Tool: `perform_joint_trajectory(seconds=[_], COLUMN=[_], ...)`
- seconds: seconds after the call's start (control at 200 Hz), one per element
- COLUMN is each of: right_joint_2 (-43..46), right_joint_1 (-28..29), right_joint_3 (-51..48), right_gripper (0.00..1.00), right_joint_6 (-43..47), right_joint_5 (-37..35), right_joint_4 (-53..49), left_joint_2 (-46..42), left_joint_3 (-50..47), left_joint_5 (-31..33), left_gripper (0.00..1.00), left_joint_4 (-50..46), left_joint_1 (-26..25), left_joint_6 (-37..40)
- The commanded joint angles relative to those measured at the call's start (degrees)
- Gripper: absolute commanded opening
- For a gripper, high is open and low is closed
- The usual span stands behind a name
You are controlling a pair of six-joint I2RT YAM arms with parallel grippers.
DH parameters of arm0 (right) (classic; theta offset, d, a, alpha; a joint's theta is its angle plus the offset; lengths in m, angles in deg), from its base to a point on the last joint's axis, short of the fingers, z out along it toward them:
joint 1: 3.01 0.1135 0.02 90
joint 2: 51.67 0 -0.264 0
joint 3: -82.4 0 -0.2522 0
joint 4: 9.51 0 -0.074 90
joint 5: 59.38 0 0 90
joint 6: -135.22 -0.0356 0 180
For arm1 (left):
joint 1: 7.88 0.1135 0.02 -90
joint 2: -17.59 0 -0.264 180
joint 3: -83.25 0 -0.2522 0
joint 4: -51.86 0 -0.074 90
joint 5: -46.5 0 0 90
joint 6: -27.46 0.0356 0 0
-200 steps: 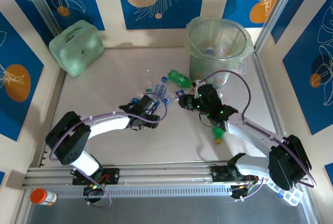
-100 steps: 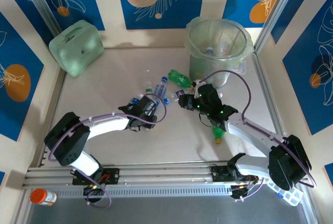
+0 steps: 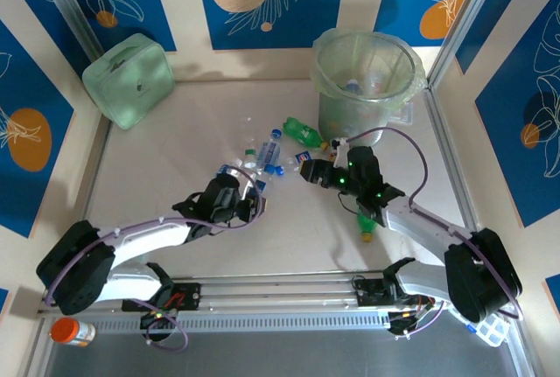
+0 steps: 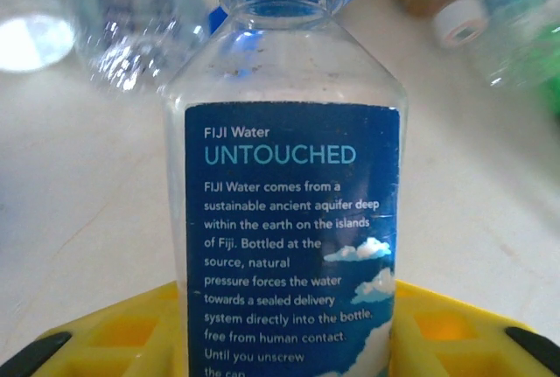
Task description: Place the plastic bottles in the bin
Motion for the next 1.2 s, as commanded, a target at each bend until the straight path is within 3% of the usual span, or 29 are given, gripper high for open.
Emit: perform_joint_trajectory(seconds=[0.0,0.1,0.415,0.875,1.195], right_joint_2=[-2.9,-5.9,-12.4,-14.2,-15.4], right_joint_1=[2.2,5.2,8.5,9.4,10.4], right_joint_3=[1.6,3.5,6.3,7.3,8.4], right_gripper=[0.73,0.8,0.8,0.62,0.63], right_joint_6=[-2.1,-1.7,-4.9,-5.2,-4.4], right_joint_5=[10.4,12.9,12.7,16.0,17.3], right_joint_4=[6.8,7.8,7.8,9.2,8.8], left_joint_2=[-1.8,-2.1,-4.2,-3.3,-2.8], left_joint_3=[-2.3,-3.1,-5.4,-4.7,-4.4], left_joint_5=[-2.9,-2.7,-3.7,-3.3,-3.7], left_gripper=[0.43,0.43,0.43,0.43,0.43], left_joint_4=[10.1,12.4,18.5,18.1,18.2], left_joint_1=[-0.1,-0.2,-1.7,-2.3,-2.9], left_joint_6=[-1.3,-1.5,-1.8,-1.4,-0.8])
